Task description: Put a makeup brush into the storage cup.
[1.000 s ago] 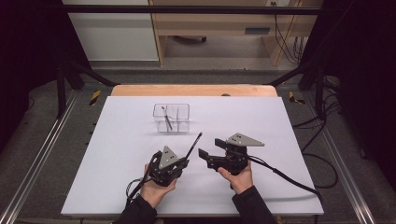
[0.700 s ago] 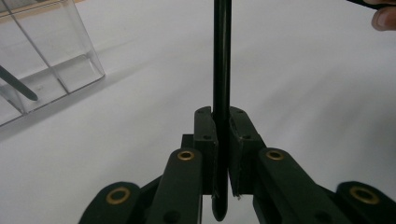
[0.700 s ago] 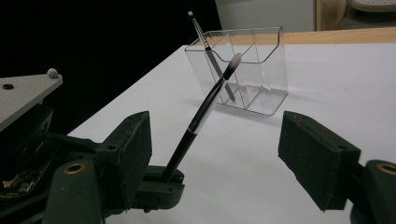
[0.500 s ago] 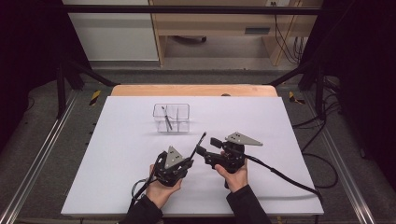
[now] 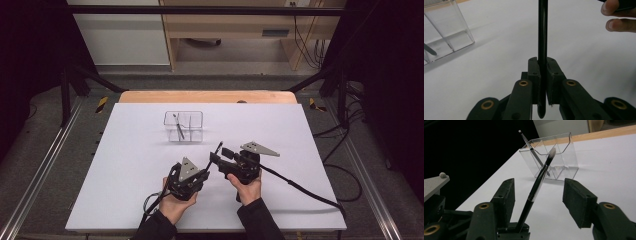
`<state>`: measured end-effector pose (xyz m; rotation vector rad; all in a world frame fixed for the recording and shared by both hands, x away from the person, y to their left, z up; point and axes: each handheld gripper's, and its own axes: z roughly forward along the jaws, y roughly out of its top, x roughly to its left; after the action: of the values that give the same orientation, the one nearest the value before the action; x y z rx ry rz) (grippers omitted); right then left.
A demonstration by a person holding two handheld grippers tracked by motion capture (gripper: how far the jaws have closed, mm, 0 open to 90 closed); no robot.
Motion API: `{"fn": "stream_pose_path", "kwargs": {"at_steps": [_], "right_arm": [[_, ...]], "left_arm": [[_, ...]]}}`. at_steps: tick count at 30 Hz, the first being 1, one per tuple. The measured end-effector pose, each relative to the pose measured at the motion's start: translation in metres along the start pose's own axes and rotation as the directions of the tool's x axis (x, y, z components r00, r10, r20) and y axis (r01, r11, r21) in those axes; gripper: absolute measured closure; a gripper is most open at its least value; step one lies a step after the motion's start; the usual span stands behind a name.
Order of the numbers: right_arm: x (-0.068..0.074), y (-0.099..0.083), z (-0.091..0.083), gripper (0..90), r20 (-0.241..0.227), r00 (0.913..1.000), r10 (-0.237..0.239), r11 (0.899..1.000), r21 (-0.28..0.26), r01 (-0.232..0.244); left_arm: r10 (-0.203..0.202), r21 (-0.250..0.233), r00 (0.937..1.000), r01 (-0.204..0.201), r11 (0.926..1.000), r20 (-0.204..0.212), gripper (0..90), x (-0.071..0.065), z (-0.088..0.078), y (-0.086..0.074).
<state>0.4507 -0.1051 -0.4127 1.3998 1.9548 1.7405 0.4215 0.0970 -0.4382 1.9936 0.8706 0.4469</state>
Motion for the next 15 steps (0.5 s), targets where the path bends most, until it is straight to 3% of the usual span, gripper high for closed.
{"fn": "stream_pose_path", "kwargs": {"at_steps": [15], "right_arm": [[0.0011, -0.0001, 0.0015, 67.0, -0.017, 0.9983, 0.056, 0.998, -0.014, -0.056]], "left_arm": [[0.002, -0.007, 1.0, -0.002, 1.0, 0.007, 83.2, -0.0063, 0.0, -0.001]]}}
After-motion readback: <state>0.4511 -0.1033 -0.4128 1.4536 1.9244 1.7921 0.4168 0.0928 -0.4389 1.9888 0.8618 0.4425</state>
